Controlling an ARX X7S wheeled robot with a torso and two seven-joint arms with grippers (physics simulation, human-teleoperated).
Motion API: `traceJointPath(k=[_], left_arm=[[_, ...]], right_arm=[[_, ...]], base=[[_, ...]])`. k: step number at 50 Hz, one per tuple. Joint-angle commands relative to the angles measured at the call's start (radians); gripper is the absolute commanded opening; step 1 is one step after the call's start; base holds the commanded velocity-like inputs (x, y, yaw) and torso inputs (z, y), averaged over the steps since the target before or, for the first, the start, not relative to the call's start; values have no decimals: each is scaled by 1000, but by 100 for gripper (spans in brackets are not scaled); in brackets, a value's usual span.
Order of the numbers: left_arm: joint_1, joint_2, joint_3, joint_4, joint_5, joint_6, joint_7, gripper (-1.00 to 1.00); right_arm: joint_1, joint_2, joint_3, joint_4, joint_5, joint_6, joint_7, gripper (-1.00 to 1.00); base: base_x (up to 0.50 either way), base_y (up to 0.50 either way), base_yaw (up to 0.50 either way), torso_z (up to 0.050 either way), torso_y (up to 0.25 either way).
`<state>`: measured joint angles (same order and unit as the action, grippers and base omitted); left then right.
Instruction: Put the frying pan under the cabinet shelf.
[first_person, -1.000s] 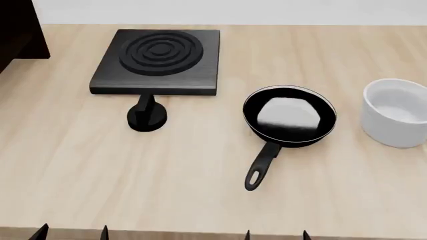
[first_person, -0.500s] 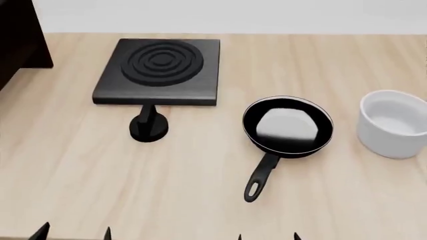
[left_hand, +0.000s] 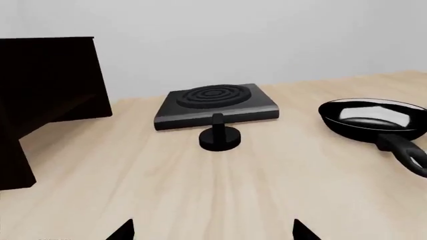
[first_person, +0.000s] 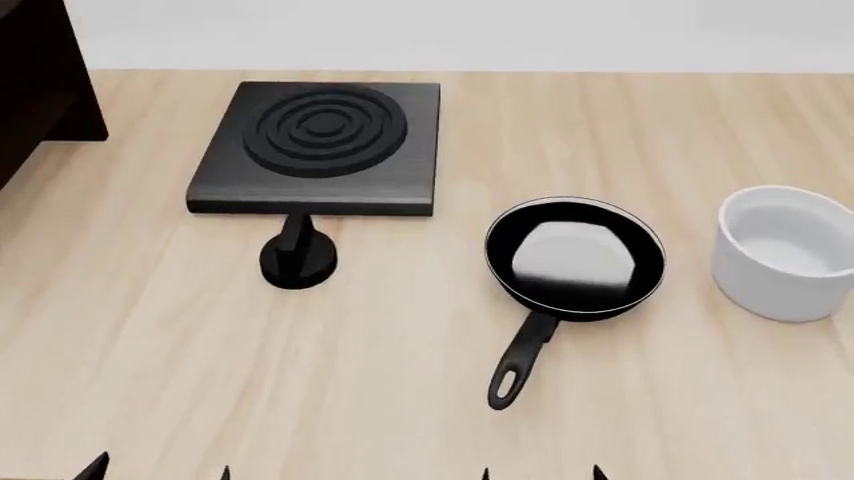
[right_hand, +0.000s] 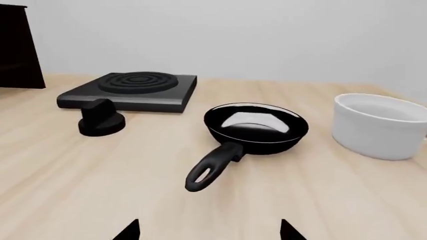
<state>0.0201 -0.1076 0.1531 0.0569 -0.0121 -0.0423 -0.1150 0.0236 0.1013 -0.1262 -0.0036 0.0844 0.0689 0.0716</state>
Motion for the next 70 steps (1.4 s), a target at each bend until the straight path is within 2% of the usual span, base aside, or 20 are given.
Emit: traceJointPath(k=[1, 3, 4, 5, 10, 19, 38, 48, 59, 70], left_arm=[[3, -14, 21, 27, 4, -44, -16, 100], [2, -14, 16, 74, -22, -105, -7, 100], [-8, -12, 8, 108, -39, -191, -9, 100], [-6, -20, 16, 136, -43, -192, 4, 100], [-23, -47, 47, 331, -25, -405, 9, 100], [-121, -70, 63, 607, -50, -705, 29, 100], [-403, -87, 73, 731, -80, -1002, 59, 100], [-568, -90, 76, 786, -91, -1160, 70, 100], [-832, -74, 113, 738, -95, -1269, 83, 100], [-1057, -64, 69, 638, -115, -1343, 118, 100]], right_arm=[[9, 14, -3, -24, 2, 33, 34, 100], [13, 20, -2, -63, 7, 78, 39, 100], [18, 27, -4, -93, 1, 111, 45, 100], [24, 35, -7, -120, -8, 138, 51, 100], [83, 66, 12, -271, -15, 317, 70, 100], [207, 101, 12, -374, -26, 517, 76, 100], [545, 225, -4, -505, -53, 834, 18, 100], [714, 276, -30, -486, -70, 907, -11, 100], [923, 264, -79, -226, -94, 781, -16, 100], [1111, 271, -110, -96, -100, 805, -56, 100]], base=[[0, 0, 0, 50, 0], [0, 0, 0, 50, 0], [0, 0, 0, 44, 0], [0, 0, 0, 0, 0], [0, 0, 0, 0, 0], [0, 0, 0, 0, 0], [0, 0, 0, 0, 0], [0, 0, 0, 0, 0], [0, 0, 0, 0, 0], [0, 0, 0, 0, 0]])
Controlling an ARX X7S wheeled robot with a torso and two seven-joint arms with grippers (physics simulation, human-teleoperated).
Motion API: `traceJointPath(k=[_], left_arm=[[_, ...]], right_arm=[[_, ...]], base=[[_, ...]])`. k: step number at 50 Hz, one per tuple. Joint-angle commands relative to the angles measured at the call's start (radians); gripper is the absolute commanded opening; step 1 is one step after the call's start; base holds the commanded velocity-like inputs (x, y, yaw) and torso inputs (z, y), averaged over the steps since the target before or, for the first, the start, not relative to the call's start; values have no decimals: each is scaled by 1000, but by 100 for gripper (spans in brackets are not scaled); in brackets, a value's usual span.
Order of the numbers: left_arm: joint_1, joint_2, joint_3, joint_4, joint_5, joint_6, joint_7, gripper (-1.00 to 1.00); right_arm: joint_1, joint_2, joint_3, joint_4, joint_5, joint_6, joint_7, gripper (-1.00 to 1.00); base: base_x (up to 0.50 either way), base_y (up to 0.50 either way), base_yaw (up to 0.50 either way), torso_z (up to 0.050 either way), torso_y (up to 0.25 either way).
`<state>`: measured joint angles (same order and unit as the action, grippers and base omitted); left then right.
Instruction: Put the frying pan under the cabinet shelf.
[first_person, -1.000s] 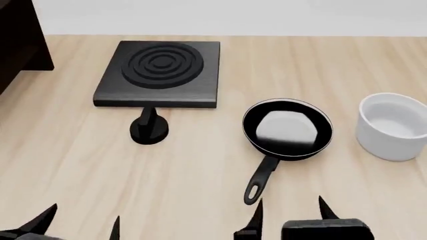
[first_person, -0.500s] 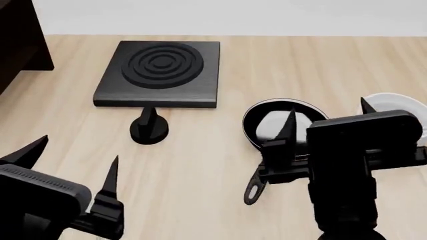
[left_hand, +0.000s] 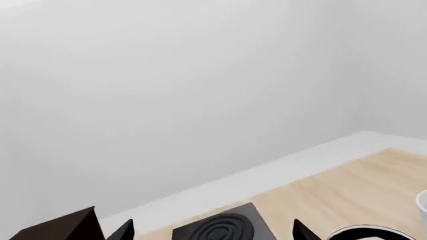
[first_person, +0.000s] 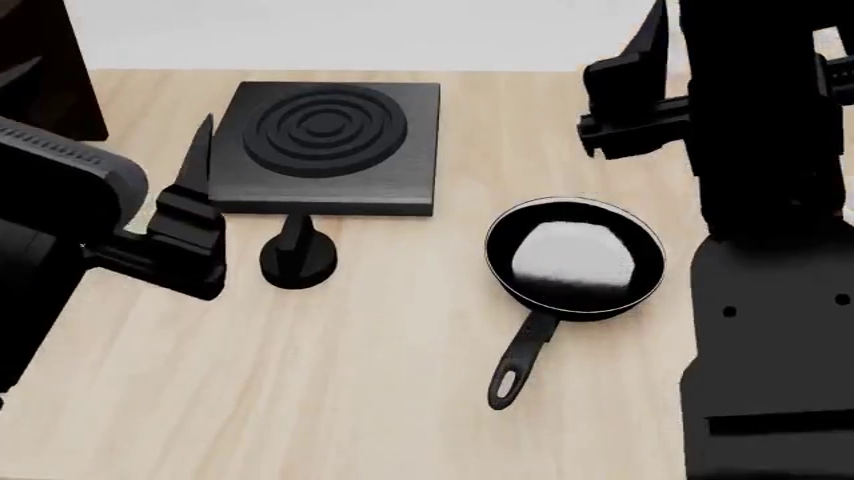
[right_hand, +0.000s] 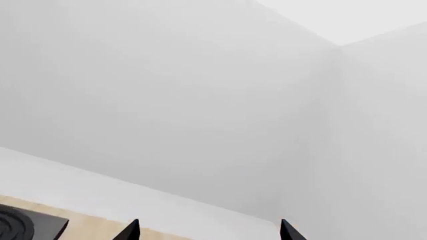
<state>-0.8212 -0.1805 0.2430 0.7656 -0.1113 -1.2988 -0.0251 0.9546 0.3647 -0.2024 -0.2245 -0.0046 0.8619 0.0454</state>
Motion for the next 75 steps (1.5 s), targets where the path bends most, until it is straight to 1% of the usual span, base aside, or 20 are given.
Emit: traceJointPath(k=[1, 7, 10, 19, 30, 33, 34, 40, 44, 50, 63, 75], left_arm=[[-236, 7, -18, -83, -15, -89, 29, 100], [-317, 9, -30, -162, -20, -86, 40, 100], [-386, 0, -21, -224, -14, -77, 44, 100], [-510, -9, -4, -342, -9, -60, 53, 100], [-650, -2, 37, -470, -5, -41, 64, 100], [-663, 14, 5, -496, -19, -44, 70, 100], [-668, 1, 35, -501, -6, -33, 64, 100], [-699, -7, 40, -543, -7, -18, 72, 100], [-736, -8, 38, -556, -14, -40, 80, 100], [-752, -18, 48, -542, -19, -56, 86, 100], [-786, -29, 69, -526, -26, -77, 92, 100], [-805, -43, 81, -512, -29, -89, 94, 100]], right_arm=[[194, 7, -39, 126, -10, 23, -36, 100], [266, -1, -77, 168, -20, 50, -50, 100], [303, -5, -93, 199, -23, 45, -60, 100], [352, -1, -109, 238, -13, 19, -92, 100], [530, -11, -158, 441, -36, -50, -123, 100], [560, -16, -163, 473, -38, -57, -127, 100], [573, -19, -165, 484, -39, -62, -127, 100], [588, -21, -163, 492, -37, -70, -128, 100], [592, -20, -167, 492, -36, -80, -134, 100], [588, -15, -183, 476, -40, -81, -143, 100], [618, -6, -210, 442, -44, -33, -174, 100], [619, -3, -214, 431, -43, -30, -177, 100]], base=[[0, 0, 0, 0, 0], [0, 0, 0, 0, 0], [0, 0, 0, 0, 0], [0, 0, 0, 0, 0], [0, 0, 0, 0, 0], [0, 0, 0, 0, 0], [0, 0, 0, 0, 0], [0, 0, 0, 0, 0], [0, 0, 0, 0, 0], [0, 0, 0, 0, 0], [18, 500, 0, 0, 0], [21, 500, 0, 0, 0]])
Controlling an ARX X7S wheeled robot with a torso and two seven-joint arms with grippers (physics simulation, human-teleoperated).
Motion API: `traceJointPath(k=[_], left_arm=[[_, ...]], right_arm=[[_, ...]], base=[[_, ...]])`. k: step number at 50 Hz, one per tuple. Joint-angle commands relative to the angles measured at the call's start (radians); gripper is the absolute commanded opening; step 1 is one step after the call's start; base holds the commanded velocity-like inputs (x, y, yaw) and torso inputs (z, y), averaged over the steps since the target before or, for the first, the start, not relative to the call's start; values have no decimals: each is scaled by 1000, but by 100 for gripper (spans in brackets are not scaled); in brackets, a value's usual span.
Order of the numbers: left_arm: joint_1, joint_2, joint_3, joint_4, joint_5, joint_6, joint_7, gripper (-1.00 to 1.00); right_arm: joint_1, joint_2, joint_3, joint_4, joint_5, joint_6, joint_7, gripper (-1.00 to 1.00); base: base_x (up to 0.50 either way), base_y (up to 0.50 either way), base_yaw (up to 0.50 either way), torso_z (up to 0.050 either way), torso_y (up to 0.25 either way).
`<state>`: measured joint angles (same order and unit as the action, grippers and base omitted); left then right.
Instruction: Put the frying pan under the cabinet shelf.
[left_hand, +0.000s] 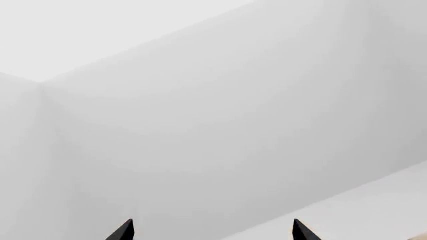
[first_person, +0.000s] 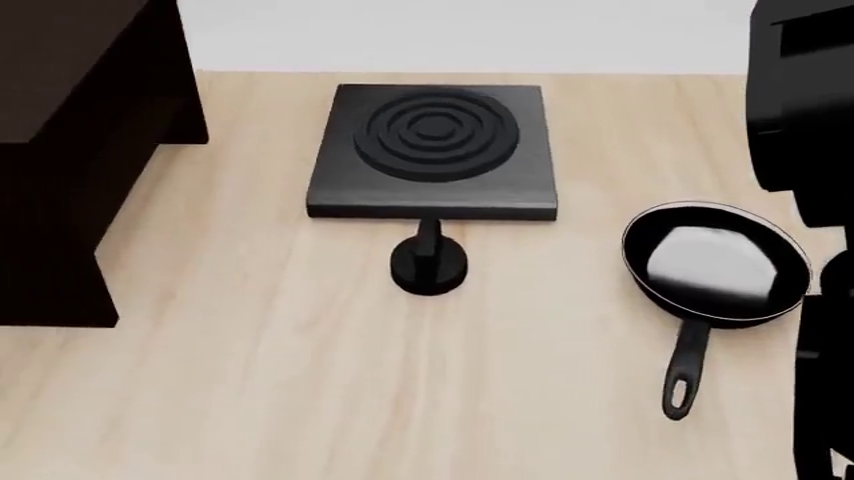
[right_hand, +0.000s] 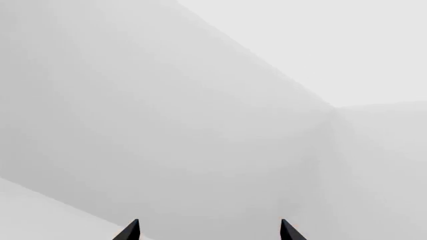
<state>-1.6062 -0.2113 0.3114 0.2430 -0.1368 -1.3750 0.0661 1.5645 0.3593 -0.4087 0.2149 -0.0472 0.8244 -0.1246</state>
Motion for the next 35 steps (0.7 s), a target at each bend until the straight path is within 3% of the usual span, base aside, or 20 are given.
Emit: traceJointPath(k=[1, 19, 27, 35], left_arm=[[-20, -14, 14, 12, -3, -13, 3, 100], [-25, -16, 6, 24, -15, -22, 3, 100], [-22, -16, 6, 28, -18, -22, 1, 100], [-26, -13, 7, 28, -23, -22, 0, 100]], right_arm=[[7, 3, -12, -7, -1, 6, -8, 100], [15, 11, -51, -19, -17, 41, -21, 100], [12, 14, -48, -24, -27, -15, 3, 100], [11, 14, -58, -36, -20, -9, -14, 100]], base=[[20, 500, 0, 0, 0], [20, 500, 0, 0, 0], [21, 500, 0, 0, 0], [174, 43, 0, 0, 0]])
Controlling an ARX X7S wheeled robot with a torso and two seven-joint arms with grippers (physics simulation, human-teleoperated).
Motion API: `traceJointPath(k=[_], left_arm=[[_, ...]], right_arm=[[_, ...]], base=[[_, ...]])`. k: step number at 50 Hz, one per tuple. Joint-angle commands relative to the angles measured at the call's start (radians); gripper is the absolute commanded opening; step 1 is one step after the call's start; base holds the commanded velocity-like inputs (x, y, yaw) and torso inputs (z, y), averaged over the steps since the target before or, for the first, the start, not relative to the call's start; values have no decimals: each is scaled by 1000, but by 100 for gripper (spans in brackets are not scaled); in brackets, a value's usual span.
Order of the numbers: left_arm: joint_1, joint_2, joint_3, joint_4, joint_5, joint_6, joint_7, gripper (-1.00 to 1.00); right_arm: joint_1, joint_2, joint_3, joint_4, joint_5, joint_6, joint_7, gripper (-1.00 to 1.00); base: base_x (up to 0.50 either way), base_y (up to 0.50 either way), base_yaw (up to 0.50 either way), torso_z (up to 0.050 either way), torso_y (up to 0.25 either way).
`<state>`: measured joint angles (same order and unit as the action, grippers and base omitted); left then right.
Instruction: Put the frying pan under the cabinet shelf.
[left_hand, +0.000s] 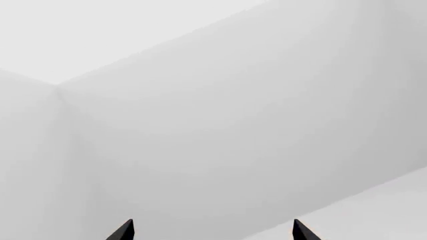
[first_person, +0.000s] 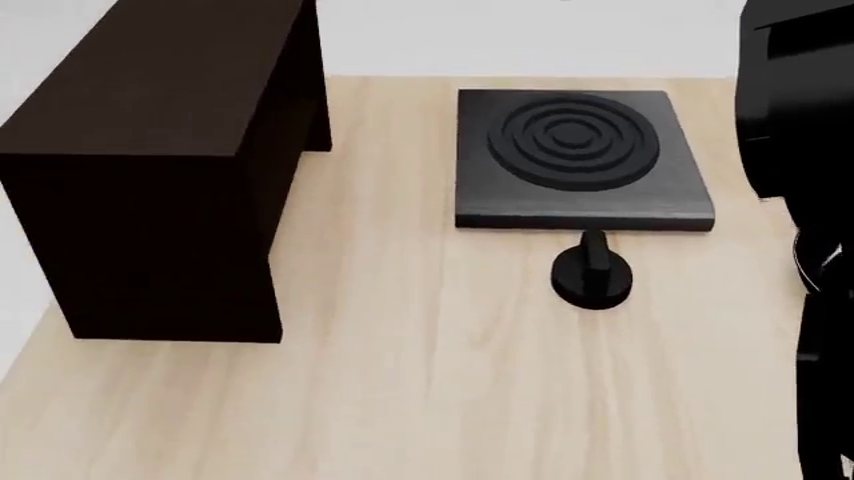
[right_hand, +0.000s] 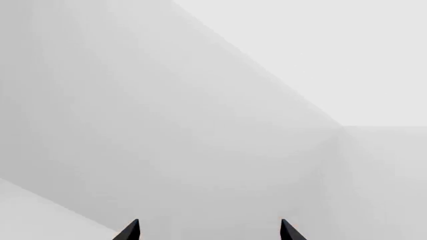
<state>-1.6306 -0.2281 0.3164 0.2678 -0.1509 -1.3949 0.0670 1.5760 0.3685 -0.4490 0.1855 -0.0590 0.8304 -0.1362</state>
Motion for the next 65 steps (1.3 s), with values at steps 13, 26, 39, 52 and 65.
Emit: traceJointPath(k=[13, 26, 39, 52, 65], left_arm=[[-35, 7, 2, 1, -15, -14, -1, 100], [-57, 16, 5, -7, -21, -15, -4, 100], [-61, 26, -6, -6, -28, -10, -10, 100], [-63, 29, -14, 19, -36, -38, -19, 100], [-65, 37, -10, 31, -40, -55, -30, 100]], right_arm=[[26, 3, -14, -17, -3, 17, -13, 100], [23, 24, -12, -59, -3, 44, -20, 100], [-3, 41, -12, -102, 0, 72, -25, 100], [-10, 60, -18, -141, 2, 106, -41, 100], [-22, 77, -20, -168, 5, 128, -51, 100]], base=[[500, 0, 0, 0, 0], [500, 0, 0, 0, 0], [500, 0, 0, 0, 1], [500, 0, 0, 0, 2], [500, 0, 0, 0, 0]])
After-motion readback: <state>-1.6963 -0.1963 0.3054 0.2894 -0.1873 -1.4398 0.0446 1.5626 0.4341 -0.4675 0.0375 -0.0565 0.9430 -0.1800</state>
